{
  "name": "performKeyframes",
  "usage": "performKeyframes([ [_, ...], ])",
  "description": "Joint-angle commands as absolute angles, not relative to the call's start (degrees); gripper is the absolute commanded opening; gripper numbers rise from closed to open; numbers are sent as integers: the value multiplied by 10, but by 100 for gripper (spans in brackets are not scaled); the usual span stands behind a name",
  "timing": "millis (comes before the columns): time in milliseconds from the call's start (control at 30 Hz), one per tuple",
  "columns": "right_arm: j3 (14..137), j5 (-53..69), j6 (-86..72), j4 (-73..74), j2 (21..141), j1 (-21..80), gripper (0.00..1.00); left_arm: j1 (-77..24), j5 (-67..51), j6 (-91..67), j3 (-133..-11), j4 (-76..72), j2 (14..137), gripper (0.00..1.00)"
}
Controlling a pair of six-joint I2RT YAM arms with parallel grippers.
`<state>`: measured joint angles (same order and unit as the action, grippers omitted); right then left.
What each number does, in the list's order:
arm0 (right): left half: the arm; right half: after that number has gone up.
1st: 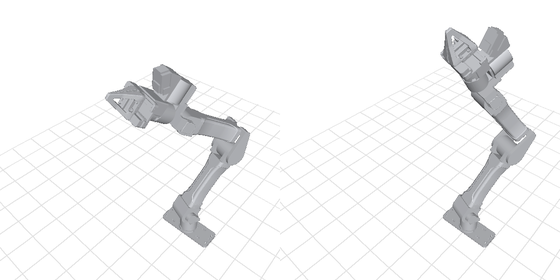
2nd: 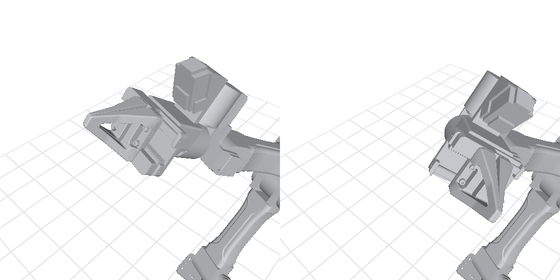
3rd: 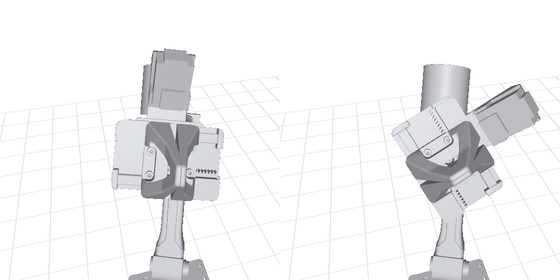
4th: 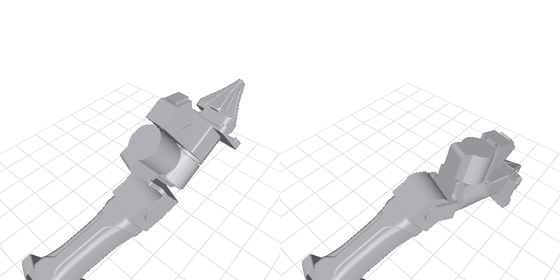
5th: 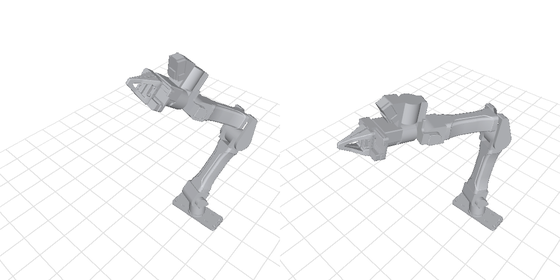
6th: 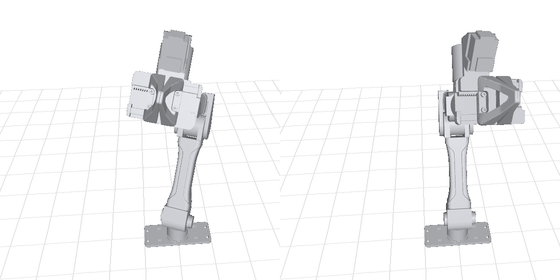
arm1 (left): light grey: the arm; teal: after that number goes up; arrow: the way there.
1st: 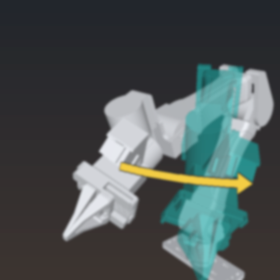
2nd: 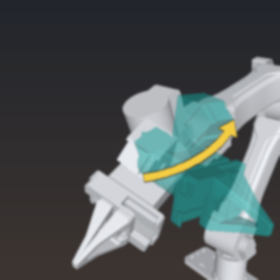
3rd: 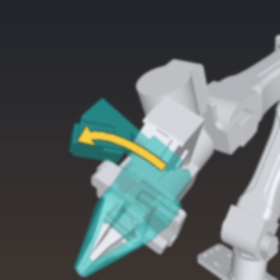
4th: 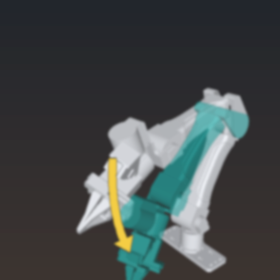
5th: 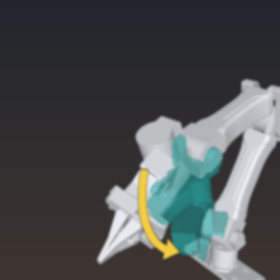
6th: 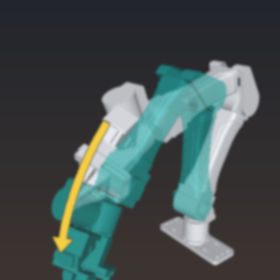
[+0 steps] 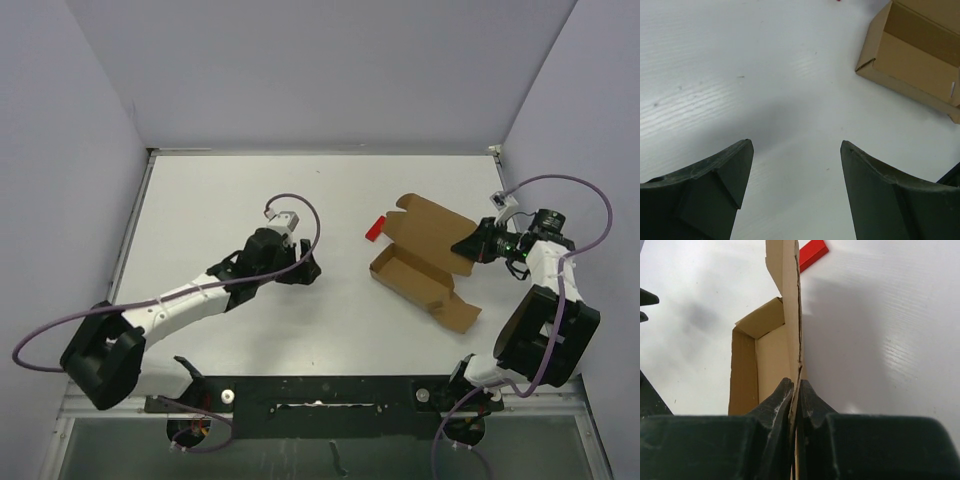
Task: Fold the paper box
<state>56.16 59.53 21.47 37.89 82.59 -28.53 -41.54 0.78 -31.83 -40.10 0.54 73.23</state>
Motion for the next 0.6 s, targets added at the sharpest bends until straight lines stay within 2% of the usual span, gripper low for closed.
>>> performKeyframes([
  [0,582,568,209,372,797,-305,0,-417,-43,-315,-510,-50,817,69],
  [367,586,543,185,368,779,-348,0,-439,-57,-189,-827,61,1113,69],
  [567,586,558,177,368,785,-356,0,-458,-1,-142,-1037,213,1257,68],
])
